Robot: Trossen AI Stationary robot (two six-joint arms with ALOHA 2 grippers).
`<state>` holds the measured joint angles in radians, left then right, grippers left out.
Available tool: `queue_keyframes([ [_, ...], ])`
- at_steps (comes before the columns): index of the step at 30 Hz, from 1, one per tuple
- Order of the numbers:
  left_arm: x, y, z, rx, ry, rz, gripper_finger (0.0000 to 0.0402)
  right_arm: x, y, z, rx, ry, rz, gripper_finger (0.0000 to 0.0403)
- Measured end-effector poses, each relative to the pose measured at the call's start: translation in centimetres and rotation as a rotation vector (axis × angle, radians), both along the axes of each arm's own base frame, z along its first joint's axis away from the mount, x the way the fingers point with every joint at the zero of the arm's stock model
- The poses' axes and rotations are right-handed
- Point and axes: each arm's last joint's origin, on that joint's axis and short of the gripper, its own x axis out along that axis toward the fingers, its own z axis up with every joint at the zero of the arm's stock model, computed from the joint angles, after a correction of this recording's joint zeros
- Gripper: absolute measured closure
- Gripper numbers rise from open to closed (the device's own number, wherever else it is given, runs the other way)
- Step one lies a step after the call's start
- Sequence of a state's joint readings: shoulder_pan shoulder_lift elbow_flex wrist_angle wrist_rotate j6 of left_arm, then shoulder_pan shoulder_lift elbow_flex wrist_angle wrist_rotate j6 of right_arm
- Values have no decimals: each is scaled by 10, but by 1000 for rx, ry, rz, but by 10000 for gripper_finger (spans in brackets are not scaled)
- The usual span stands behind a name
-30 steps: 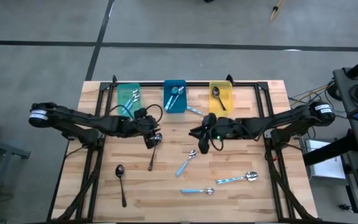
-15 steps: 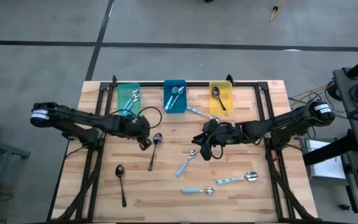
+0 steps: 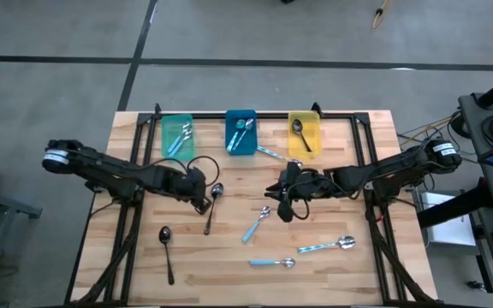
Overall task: Sort silverware by color (type)
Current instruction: Put the black spoon into the yellow bin
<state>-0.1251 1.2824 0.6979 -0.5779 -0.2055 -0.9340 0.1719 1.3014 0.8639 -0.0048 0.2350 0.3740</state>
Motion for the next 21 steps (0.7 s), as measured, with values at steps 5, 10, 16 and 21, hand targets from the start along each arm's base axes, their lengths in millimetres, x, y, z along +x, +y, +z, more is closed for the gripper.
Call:
queue_keyframes([
  [5, 12, -3, -7, 13, -47, 21, 322, 0, 0, 0, -42, 7, 22, 339],
  [10, 22, -6, -23, 3, 1, 42, 298, -1, 0, -2, -57, 34, 29, 339],
  [16, 37, -11, -37, 6, 68, 37, 259, -2, -1, -4, -66, 49, 30, 339],
  [21, 47, -16, -44, 15, 97, 15, 241, -2, -1, -3, -89, 49, 26, 339],
])
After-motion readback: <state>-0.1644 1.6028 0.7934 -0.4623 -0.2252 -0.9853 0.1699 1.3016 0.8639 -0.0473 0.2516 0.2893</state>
